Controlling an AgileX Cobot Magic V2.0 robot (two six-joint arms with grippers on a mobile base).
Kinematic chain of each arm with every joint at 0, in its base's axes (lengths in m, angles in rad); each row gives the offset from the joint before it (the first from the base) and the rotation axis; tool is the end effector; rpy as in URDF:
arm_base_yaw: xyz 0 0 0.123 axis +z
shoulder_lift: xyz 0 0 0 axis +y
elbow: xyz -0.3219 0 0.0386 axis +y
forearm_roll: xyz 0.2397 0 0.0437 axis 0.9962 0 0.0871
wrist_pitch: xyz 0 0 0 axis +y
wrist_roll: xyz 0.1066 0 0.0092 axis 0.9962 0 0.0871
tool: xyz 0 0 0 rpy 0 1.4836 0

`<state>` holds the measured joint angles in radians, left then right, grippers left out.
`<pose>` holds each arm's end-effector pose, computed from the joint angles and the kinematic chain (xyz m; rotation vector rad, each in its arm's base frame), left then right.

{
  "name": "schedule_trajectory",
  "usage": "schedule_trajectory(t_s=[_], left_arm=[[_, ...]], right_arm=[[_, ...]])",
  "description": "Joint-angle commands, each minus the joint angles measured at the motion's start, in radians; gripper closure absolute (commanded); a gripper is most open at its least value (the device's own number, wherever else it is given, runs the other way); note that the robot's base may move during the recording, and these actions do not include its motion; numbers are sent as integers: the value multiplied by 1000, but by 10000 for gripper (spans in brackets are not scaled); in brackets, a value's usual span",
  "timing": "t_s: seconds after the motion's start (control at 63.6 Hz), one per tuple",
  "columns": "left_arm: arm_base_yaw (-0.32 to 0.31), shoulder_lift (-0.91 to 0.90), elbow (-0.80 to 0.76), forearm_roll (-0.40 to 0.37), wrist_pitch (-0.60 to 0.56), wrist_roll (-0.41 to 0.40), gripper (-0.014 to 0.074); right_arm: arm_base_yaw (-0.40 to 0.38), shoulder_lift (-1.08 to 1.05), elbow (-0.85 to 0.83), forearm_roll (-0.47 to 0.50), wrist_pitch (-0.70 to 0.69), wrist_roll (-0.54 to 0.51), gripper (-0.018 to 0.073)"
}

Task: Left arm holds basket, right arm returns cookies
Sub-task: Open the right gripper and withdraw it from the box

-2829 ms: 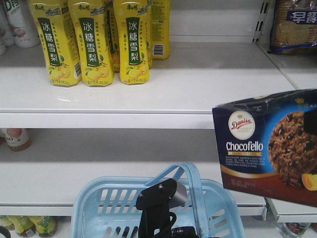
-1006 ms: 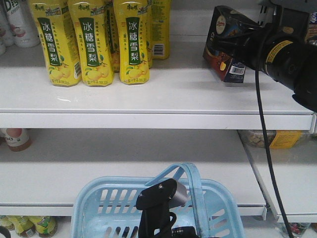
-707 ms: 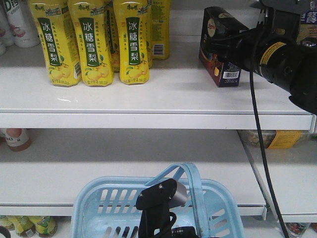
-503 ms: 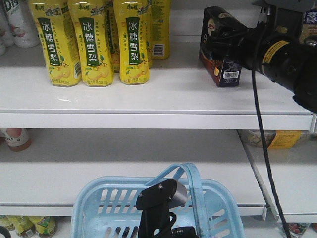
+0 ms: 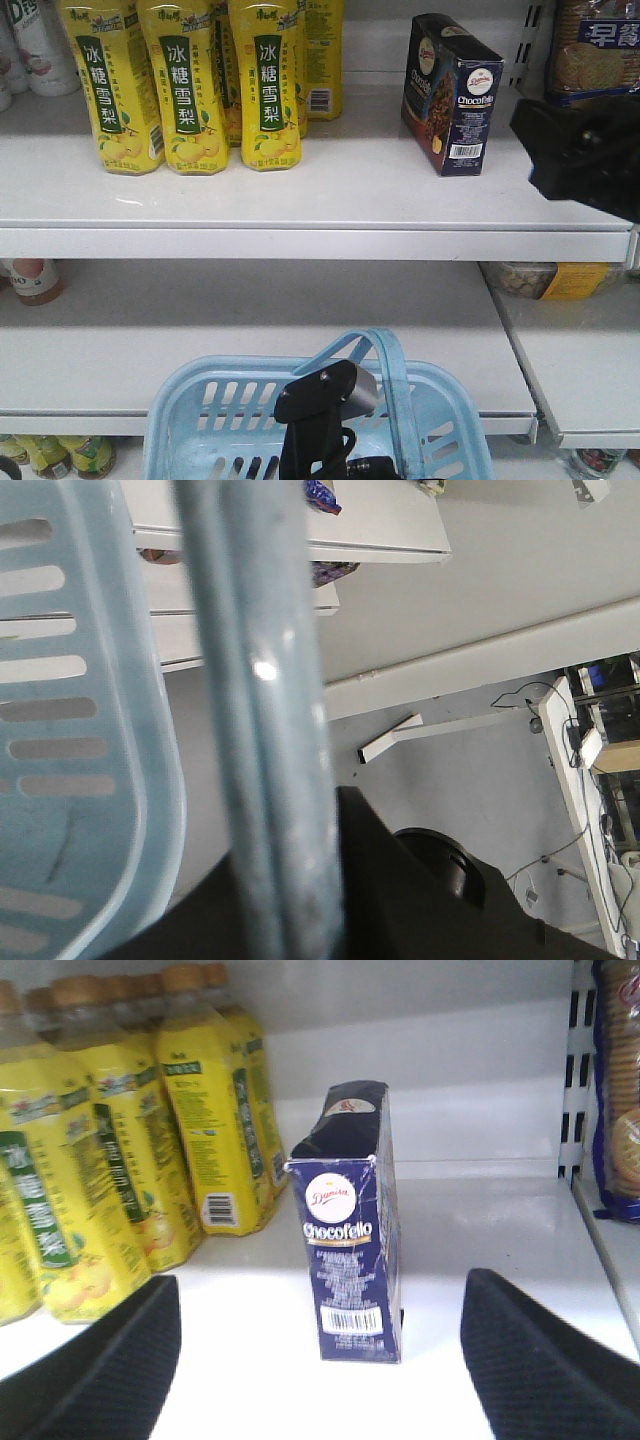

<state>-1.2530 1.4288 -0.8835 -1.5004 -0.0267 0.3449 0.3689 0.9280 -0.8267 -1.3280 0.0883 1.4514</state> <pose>0.1014 -0.2996 0.3130 0.0960 2.3702 -1.3687 0.1781 0.0589 0.4192 -0.1306 1.6097 0.3131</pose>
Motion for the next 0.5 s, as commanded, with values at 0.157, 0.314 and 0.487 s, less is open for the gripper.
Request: schedule_trajectory(t_s=[0.157, 0.314, 0.487], left_arm=[[-1, -42, -35, 11, -14, 6, 603], [-1, -42, -35, 11, -14, 6, 603], [-1, -42, -35, 11, -14, 6, 603]], right_arm=[[-3, -312, 204, -67, -80, -16, 30], [-3, -521, 360, -103, -68, -16, 48], [-3, -680, 482, -111, -68, -13, 79]])
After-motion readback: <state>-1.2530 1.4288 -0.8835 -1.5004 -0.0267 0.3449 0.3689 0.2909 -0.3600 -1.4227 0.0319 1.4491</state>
